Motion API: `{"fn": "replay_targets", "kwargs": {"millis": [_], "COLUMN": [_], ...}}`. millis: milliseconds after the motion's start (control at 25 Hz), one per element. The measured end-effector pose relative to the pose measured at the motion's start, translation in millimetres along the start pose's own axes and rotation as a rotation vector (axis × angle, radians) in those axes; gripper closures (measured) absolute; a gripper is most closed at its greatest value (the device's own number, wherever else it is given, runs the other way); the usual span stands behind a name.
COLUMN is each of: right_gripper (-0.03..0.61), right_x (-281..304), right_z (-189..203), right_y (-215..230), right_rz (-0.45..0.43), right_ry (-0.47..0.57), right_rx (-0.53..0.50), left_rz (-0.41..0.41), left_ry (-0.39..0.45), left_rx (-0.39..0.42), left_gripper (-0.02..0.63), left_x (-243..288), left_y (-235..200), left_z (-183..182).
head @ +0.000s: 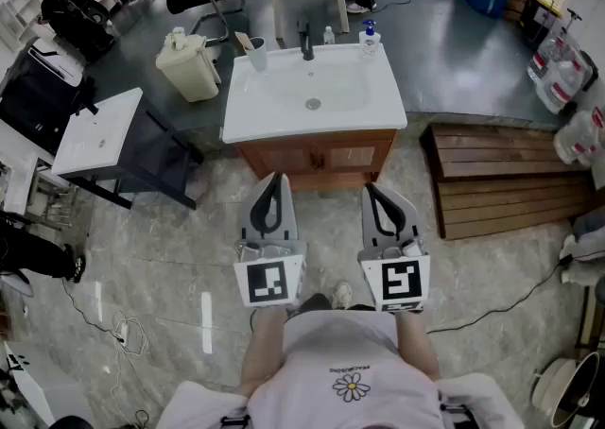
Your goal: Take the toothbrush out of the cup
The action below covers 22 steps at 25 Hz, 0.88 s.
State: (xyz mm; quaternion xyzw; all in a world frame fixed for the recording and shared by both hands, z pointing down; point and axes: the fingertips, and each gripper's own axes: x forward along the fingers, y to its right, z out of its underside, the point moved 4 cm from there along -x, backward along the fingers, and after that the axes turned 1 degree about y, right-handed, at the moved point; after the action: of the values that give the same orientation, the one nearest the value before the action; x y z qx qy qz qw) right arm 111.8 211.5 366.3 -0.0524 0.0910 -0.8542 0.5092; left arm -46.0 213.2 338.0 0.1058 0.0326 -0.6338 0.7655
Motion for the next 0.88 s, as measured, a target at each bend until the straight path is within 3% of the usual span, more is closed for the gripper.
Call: {"fn": "replay_targets", "kwargs": {"millis": [880], "right_gripper": [0.567], "right_x": [9], "right_z": [16], "right_y": [20], "right_rz": [-0.011], "right_ry": [-0.003], "right_rx": [0.056], "left_rz": [-0.008], "left_ry": [-0.043], "left_rx": [-0.004], "left_gripper": [0.598], "left_x": [19], "left_y": [9], "left_z": [12]}}
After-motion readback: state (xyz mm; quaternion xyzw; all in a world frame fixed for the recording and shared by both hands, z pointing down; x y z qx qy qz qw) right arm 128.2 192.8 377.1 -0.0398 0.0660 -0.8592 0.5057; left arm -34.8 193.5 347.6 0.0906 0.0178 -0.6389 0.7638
